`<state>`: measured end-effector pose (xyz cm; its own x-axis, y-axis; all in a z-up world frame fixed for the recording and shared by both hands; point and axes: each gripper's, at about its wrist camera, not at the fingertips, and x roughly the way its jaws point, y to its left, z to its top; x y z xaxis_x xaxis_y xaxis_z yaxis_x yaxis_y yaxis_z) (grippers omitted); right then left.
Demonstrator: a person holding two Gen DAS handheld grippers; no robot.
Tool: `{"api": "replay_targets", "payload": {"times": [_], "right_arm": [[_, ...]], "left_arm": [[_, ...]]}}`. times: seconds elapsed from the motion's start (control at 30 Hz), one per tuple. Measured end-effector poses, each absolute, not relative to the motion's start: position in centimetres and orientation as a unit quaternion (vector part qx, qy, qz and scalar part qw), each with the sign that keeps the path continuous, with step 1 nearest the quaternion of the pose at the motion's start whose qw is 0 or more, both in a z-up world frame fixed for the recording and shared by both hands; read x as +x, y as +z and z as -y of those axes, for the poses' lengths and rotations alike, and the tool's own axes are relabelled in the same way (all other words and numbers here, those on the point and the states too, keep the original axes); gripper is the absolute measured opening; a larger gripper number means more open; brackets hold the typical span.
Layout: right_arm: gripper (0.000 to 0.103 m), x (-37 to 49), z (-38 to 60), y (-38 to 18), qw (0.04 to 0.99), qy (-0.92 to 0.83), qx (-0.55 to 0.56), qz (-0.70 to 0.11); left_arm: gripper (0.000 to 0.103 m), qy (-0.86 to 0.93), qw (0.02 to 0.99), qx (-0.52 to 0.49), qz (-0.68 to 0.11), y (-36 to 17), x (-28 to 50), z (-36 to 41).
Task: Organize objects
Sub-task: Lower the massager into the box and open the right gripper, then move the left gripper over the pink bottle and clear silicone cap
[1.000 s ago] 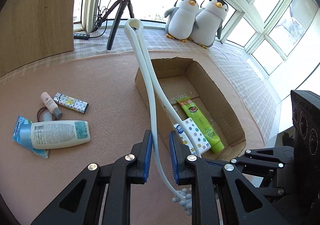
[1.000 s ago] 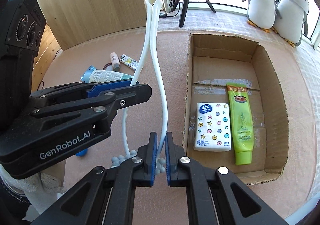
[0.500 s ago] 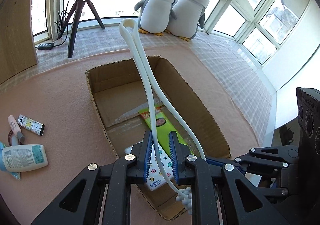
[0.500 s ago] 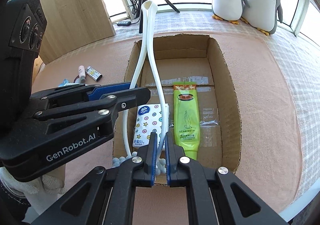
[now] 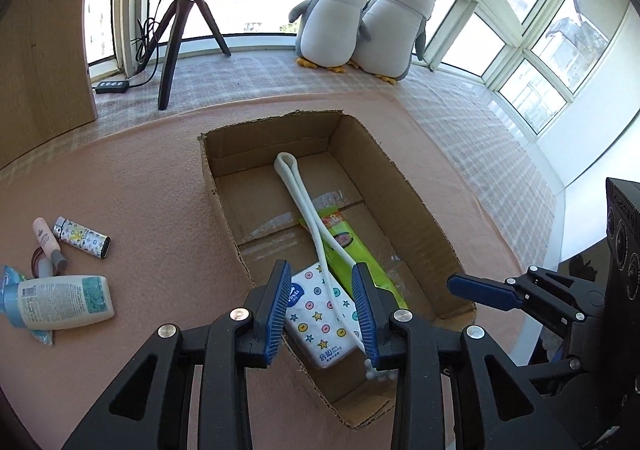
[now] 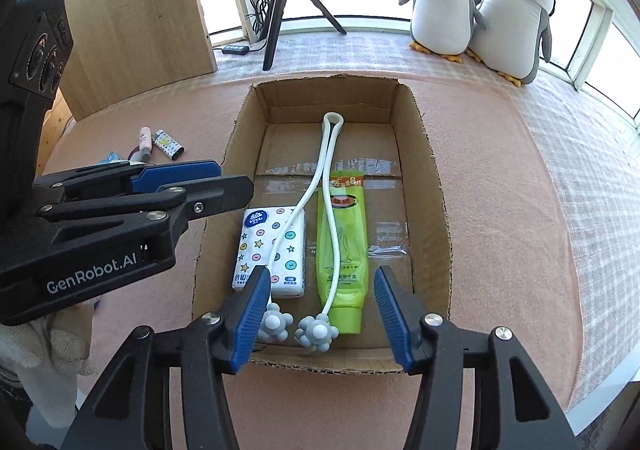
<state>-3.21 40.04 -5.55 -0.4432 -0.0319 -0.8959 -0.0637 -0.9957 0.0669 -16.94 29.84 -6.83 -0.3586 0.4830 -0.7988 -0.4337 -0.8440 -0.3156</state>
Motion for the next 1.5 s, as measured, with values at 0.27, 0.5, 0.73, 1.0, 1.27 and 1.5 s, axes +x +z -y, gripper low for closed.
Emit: {"api": "replay_targets", "payload": {"times": [0.27,0.5,0.73,1.0,1.27,1.5], "right_arm": [[0.051,-3.5,-37.9,-5.5,-0.017,0.847,-0.526,-0.072],[0.051,-3.3,-34.6,-5.5,-0.047,0.843,-0.527,-0.095],[0.051,-2.9,-30.8,-5.7,-0.065,0.838,-0.532,-0.106],[0.051,-2.2,-28.8,-5.9,-0.056,0.834,-0.538,-0.106],[0.051,-1.7,-29.5,-6.7,-0.035,0.827,-0.547,-0.123],[0.051,-2.0,-29.2,-7.1,-0.037,0.824,-0.551,-0.127]], "left_arm": [[0.034,0.835,0.235,-0.495,0.050,-6.8,-17.0,-22.5],[0.035,0.843,0.167,-0.504,0.088,-7.6,-18.3,-12.8],[0.035,0.844,0.108,-0.509,0.129,-8.8,-21.5,-3.7],[0.032,0.807,0.138,-0.546,0.179,-12.6,-25.1,-0.1],[0.031,0.789,0.178,-0.566,0.158,-14.1,-24.5,-2.6],[0.031,0.770,0.226,-0.578,0.144,-14.8,-23.2,-6.8]]}}
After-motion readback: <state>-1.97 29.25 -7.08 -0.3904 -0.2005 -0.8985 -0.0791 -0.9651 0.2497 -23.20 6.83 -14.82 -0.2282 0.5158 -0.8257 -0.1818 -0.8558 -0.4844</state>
